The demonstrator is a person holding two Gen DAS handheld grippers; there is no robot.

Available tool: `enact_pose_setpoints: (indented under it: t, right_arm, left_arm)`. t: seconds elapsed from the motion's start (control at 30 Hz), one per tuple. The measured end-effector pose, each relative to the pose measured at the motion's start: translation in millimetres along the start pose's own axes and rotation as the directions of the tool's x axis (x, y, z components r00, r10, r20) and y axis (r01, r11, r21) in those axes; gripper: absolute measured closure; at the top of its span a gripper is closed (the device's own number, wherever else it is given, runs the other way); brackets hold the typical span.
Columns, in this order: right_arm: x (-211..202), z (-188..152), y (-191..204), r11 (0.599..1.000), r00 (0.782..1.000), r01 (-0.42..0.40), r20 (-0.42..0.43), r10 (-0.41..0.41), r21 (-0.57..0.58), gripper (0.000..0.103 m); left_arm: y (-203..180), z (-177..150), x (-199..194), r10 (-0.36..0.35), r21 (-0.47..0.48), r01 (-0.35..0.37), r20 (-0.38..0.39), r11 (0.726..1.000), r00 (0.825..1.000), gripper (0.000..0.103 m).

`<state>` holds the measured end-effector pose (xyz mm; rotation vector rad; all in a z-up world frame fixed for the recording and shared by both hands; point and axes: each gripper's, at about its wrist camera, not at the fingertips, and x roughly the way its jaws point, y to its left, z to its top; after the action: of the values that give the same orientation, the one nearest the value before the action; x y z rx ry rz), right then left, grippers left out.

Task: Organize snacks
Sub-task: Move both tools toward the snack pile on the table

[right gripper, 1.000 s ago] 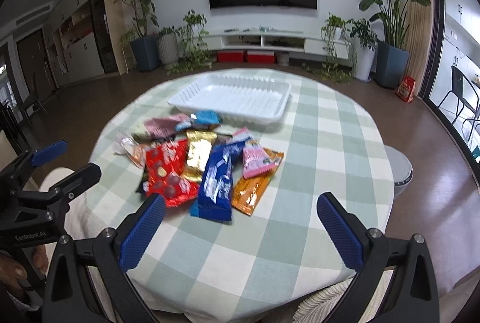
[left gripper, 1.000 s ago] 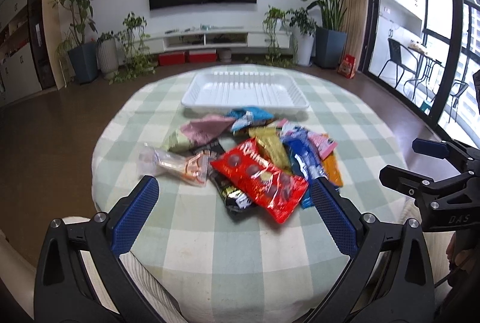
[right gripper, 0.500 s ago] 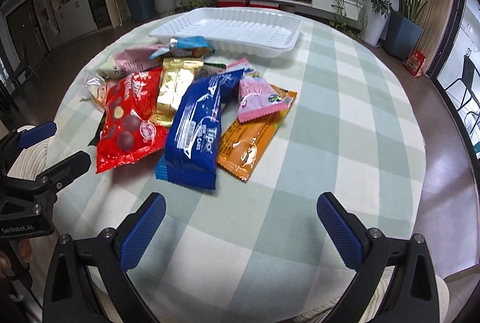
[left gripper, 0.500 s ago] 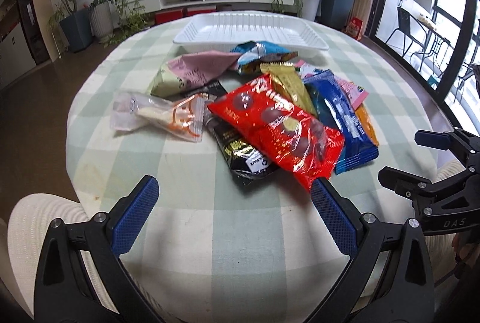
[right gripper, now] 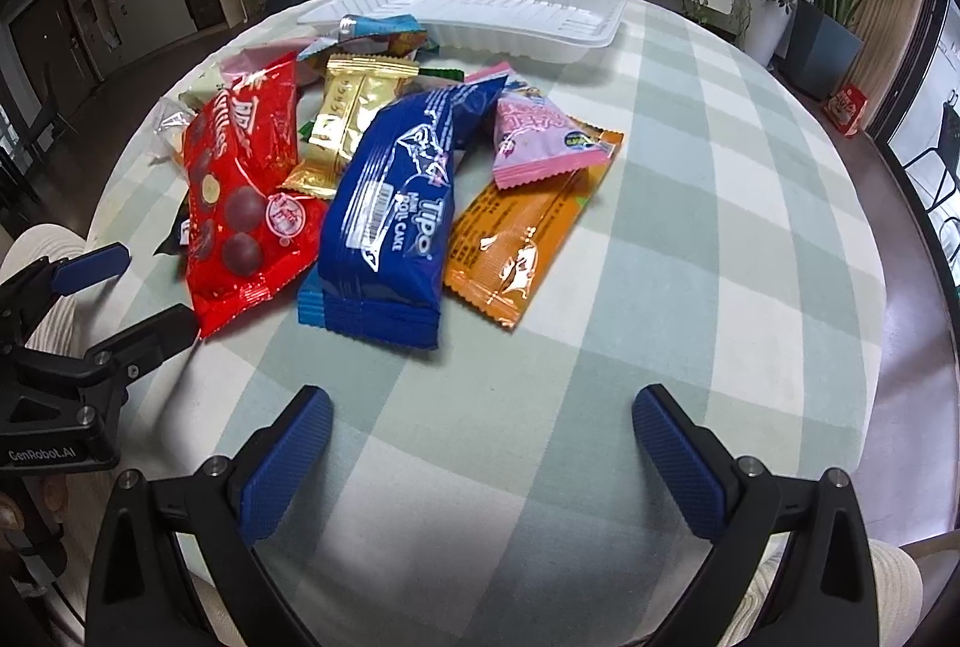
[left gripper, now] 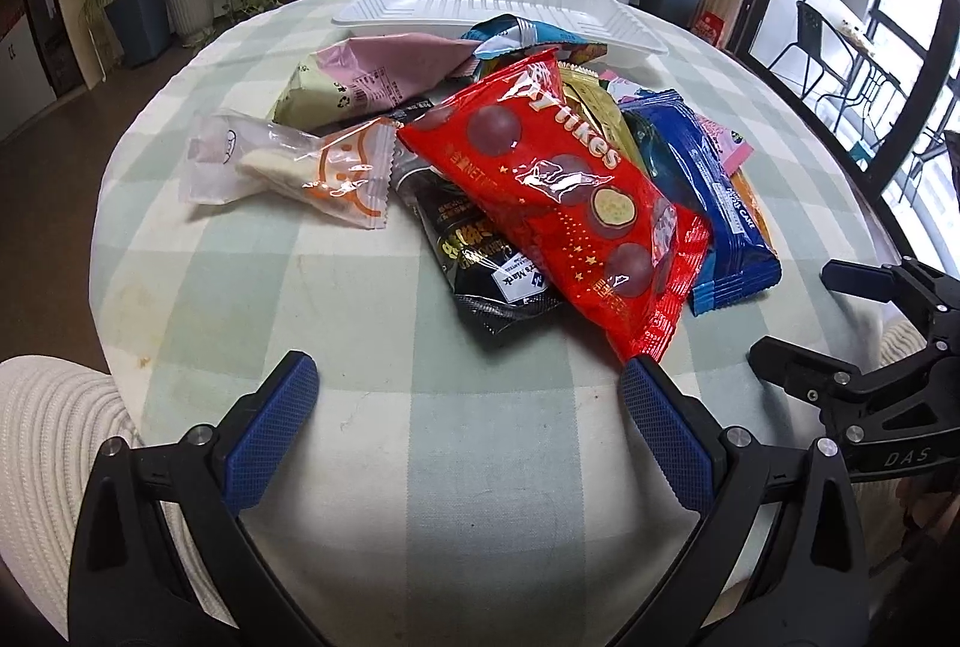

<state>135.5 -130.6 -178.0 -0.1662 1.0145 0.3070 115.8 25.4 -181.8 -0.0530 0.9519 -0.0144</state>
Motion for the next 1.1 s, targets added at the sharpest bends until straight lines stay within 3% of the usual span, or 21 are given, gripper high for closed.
enact_pose_setpoints:
  t: [0.17, 0.83, 0.97, 1.1]
  right_arm:
    - [1, 0, 1, 1.0, 1.0, 0.006, -0.003, -0.006, 0.004, 0.0]
    - [-3, -9, 2, 1.0, 0.997, 0.014, 0.071, -0.015, 0.02, 0.0]
    - [-3, -9, 1, 1.0, 0.997, 0.014, 0.07, -0.016, 0.021, 0.0]
    - [-4, -4, -1, 1.0, 1.0, -0.003, 0.029, 0.002, 0.029, 0.0]
  left_arm:
    - [-7, -3, 3, 0.036, 0.039, -0.037, 0.01, 0.999, 0.999, 0.0]
    - [-8, -28, -4, 0.031, 0.031, -0.038, 0.181, 0.999, 0.983, 0.0]
    - [-7, -26, -4, 0.029, 0.031, -0.034, 0.157, 0.999, 0.987, 0.0]
    - [-5, -19, -5, -0.001, 0.051, -0.004, 0.086, 0.999, 0.996, 0.0]
